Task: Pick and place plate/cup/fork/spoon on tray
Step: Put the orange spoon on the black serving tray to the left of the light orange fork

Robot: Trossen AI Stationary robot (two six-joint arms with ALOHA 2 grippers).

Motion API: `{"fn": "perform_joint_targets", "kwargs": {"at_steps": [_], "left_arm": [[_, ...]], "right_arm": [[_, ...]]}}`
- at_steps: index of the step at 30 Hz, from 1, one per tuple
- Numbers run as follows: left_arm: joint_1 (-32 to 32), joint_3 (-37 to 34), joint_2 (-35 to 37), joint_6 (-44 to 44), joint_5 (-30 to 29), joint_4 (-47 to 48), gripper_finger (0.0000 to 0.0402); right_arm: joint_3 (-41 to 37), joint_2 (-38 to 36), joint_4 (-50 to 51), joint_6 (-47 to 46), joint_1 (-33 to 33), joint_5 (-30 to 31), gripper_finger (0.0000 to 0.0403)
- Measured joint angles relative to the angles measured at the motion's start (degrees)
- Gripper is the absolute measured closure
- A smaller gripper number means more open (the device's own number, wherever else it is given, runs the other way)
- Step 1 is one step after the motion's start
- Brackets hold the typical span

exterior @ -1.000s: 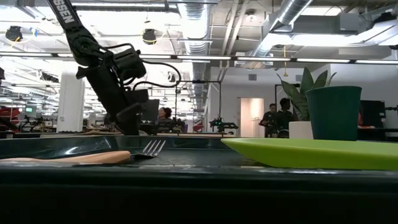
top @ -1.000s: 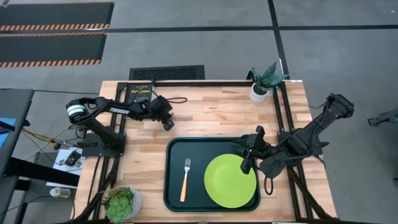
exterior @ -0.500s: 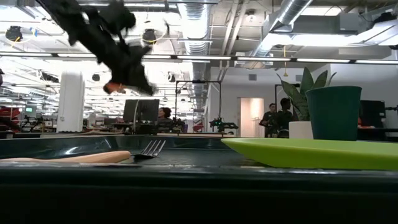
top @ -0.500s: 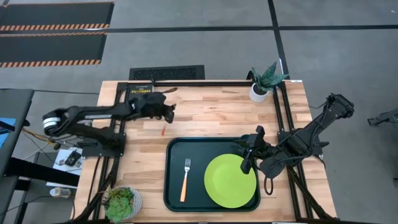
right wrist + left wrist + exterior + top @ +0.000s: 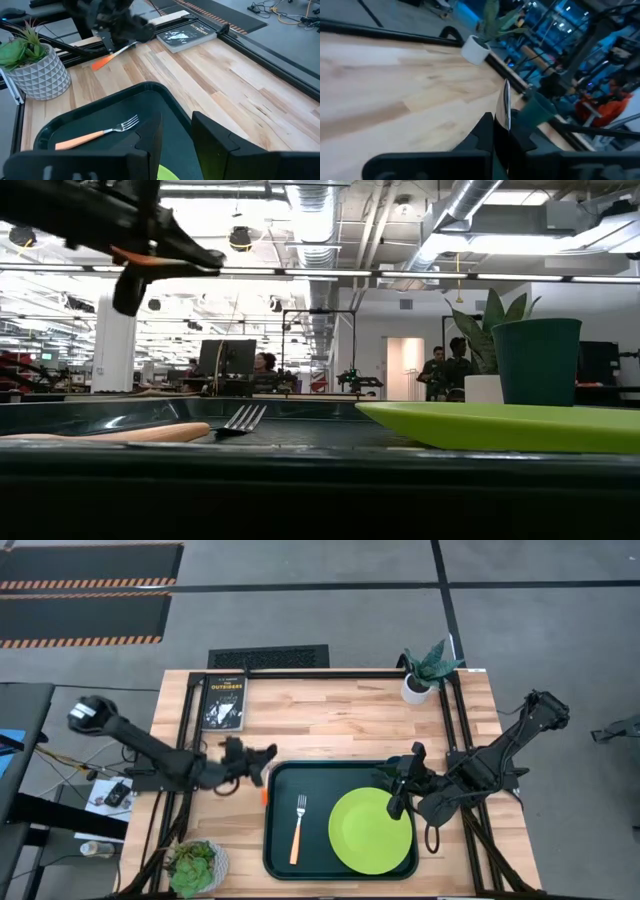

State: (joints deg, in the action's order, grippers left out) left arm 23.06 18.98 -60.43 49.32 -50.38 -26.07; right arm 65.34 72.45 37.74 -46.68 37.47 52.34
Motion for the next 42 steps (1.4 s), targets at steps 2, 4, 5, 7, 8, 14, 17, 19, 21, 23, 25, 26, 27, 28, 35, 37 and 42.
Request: {"fn": "perform_joint_targets", "kwargs": {"at_steps": [2,4,5,7,8,14,17,19,21,23,25,26,27,28,35,37,42], "left_arm": [[3.5,-0.2,-3.3,0.9,-3.1,-4.1,0.0401],[6.3,0.0,-6.8,0.9,-6.0,-8.0,0.0401],[7.3,0.4,-8.8,0.9,-7.4,-9.5,0.0401],[8.8,1.7,-13.0,1.6,-9.9,-11.2,0.0401],[9.3,2.7,-15.1,2.0,-10.6,-11.1,0.0401],[9.8,9.8,-29.9,5.2,-10.5,-10.9,0.0401],[9.8,12.9,-36.1,8.4,-10.5,-10.9,0.0399],[9.9,14.6,-39.6,10.8,-10.4,-11.0,0.0399],[10.4,15.6,-42.2,12.9,-10.4,-10.9,0.0400],[11.0,16.1,-43.9,14.6,-10.1,-10.7,0.0400],[11.7,16.1,-44.6,16.6,-10.1,-10.6,0.0399],[12.1,16.1,-44.7,17.4,-10.0,-10.4,0.0399],[12.5,16.1,-44.7,17.9,-10.1,-9.9,0.0399],[12.9,16.1,-44.7,18.3,-10.0,-9.6,0.0400],[15.1,16.6,-44.7,25.8,-12.0,-2.3,0.0400],[15.6,17.0,-44.7,28.2,-13.1,-0.2,0.0400],[15.8,18.4,-44.7,27.7,-13.2,1.8,0.0400]], "right_arm": [[0.0,0.0,0.0,0.0,0.0,0.0,0.0274],[0.0,0.0,-0.1,0.0,0.0,0.0,0.0274],[0.0,0.0,-0.1,0.0,0.0,0.0,0.0274],[0.0,0.0,-0.2,0.0,0.0,0.0,0.0274],[0.0,0.0,-0.2,0.0,0.0,0.0,0.0274],[0.0,0.0,-0.3,-0.1,0.0,0.0,0.0274],[0.0,0.0,-0.2,-1.4,0.0,0.0,0.0274],[0.0,0.0,-0.3,-1.5,0.0,-0.8,0.0274],[0.0,0.0,-0.3,-1.5,0.0,-1.6,0.0274],[0.0,0.0,-0.3,-1.5,0.0,-1.7,0.0274],[0.0,0.0,-0.3,-1.5,0.0,-1.7,0.0274],[0.0,0.0,-0.3,-1.5,0.0,-1.7,0.0274],[0.0,0.0,-0.3,-1.5,0.0,-1.7,0.0274],[0.0,0.0,-0.3,-1.5,0.0,-1.7,0.0274],[0.0,0.0,0.0,-1.5,-0.5,-1.7,0.0274],[0.0,0.0,0.0,-1.5,-0.5,-1.7,0.0274],[0.0,0.0,0.0,-1.3,-0.5,-1.7,0.0274]]}}
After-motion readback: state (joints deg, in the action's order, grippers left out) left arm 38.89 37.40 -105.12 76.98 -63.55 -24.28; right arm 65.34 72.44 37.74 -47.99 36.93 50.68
